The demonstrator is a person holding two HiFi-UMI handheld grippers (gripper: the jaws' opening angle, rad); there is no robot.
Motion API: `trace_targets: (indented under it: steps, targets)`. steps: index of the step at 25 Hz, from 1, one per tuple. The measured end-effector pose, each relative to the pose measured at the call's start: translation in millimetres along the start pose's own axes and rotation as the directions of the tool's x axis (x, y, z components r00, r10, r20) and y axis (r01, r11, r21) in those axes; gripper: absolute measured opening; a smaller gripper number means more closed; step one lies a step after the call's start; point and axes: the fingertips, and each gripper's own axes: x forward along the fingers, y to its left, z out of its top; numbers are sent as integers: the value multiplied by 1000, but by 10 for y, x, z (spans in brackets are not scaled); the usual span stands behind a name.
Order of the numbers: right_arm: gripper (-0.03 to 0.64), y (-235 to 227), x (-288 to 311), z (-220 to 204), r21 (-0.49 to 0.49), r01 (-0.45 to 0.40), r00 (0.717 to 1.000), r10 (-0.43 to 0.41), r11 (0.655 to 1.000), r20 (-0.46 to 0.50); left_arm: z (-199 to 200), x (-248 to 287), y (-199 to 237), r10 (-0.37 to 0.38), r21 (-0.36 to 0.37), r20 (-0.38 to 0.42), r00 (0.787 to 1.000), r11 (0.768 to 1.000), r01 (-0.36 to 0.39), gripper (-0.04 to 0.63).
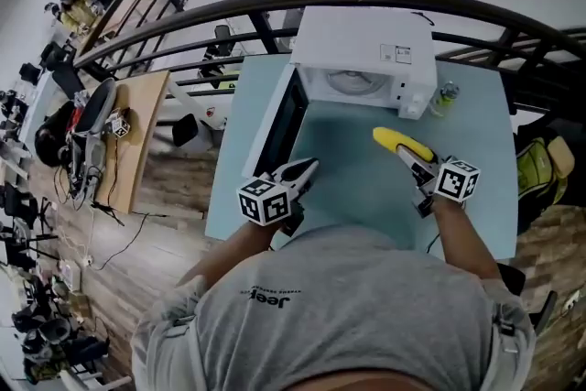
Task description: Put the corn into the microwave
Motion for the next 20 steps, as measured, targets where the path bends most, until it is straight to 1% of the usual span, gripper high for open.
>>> trace_targets:
  steps: [3, 6, 9, 13, 20]
  targets:
    - [249, 53, 228, -117, 6, 34, 999, -34, 999, -17, -2, 79, 180, -46, -2, -28, 999, 999, 46, 20]
    - [249, -15, 410, -170, 31, 58, 998, -58, 998, -24, 47, 174, 305, -65, 14, -30, 997, 998, 65, 20]
    - [249, -128, 549, -183, 32, 71, 997, -69, 997, -41, 109, 234, 386, -61, 33, -17, 998, 998, 61, 20]
    - [249, -270, 689, -50, 7, 77, 996, -77, 997, -42, 148, 329, 450, -43, 41, -1, 999, 998, 43, 20]
    - [249, -614, 882, 163, -29, 113, 993, -114, 993, -16, 37, 716, 521, -42, 43, -10, 999, 998, 42, 20]
